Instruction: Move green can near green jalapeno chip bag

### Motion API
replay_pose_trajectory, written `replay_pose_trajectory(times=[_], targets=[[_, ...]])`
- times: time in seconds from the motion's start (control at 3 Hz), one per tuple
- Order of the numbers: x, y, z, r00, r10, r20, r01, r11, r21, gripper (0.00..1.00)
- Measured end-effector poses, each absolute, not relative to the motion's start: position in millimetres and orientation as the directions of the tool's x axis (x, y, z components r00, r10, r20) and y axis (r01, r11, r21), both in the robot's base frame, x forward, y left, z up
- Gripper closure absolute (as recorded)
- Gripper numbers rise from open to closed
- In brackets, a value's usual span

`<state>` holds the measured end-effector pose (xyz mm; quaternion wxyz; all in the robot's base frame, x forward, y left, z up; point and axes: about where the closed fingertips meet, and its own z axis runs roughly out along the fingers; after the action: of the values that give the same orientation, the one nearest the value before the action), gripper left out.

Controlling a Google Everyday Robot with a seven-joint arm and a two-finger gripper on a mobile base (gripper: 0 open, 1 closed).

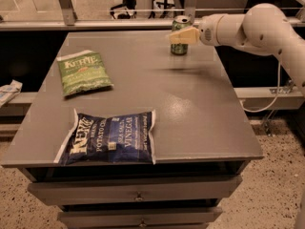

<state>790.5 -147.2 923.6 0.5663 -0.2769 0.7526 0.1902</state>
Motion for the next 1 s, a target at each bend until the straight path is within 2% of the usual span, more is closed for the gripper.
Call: replay_pose_trajectory(times=[0.67, 1.0], targets=[[827, -133, 903, -0.197, -0.198, -0.960, -0.640, 0.768, -0.027, 0.00], [833, -127, 898, -0.181, -0.202, -0.962, -0.648, 0.761, -0.038, 0.14]])
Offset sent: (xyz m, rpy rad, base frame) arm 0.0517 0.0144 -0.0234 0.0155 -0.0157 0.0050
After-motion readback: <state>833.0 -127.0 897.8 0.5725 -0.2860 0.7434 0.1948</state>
